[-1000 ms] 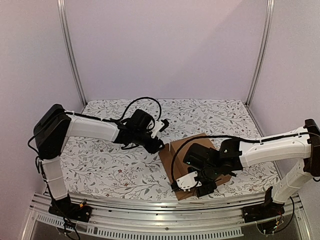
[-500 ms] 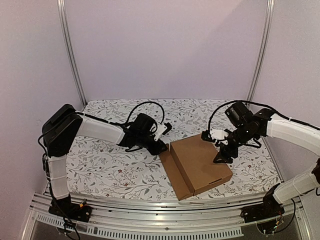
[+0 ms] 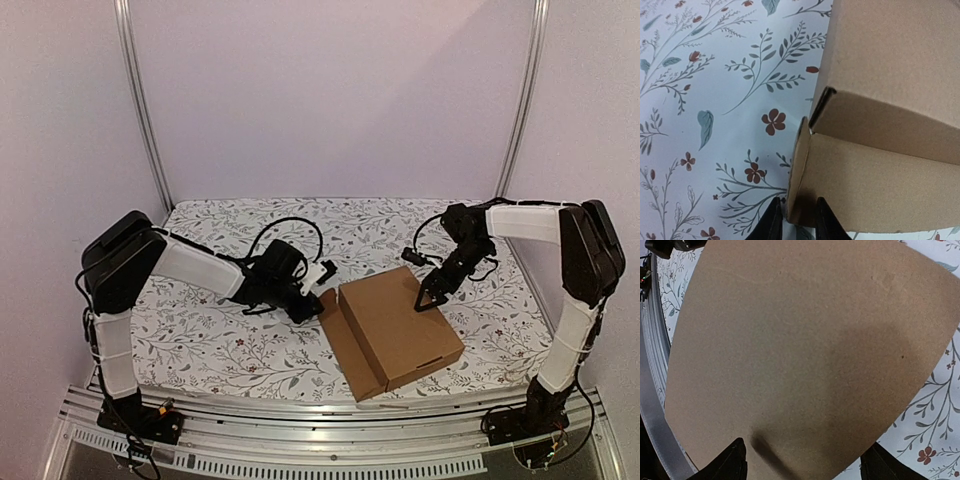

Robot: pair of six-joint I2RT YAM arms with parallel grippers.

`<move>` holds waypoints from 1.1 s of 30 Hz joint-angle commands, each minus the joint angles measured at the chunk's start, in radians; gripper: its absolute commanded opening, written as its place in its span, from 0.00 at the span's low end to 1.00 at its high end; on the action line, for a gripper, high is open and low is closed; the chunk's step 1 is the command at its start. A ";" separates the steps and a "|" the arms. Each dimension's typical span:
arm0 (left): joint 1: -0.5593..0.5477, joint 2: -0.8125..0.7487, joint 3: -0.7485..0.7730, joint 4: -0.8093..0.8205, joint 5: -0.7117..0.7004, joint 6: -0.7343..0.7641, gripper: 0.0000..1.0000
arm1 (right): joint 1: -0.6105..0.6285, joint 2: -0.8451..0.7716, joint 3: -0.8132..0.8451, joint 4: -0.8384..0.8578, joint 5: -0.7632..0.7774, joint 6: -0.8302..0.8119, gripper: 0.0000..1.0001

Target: Fold the paper box

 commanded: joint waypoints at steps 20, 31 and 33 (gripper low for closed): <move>0.013 -0.240 -0.307 0.086 -0.117 -0.046 0.17 | 0.165 0.211 0.287 -0.032 -0.086 0.102 0.73; 0.005 -0.444 -0.508 0.229 -0.128 -0.077 0.33 | 0.194 -0.058 0.228 -0.071 0.080 -0.125 0.78; 0.005 -0.471 -0.554 0.300 -0.104 -0.076 0.32 | 0.248 -0.186 0.117 -0.068 0.138 -0.225 0.79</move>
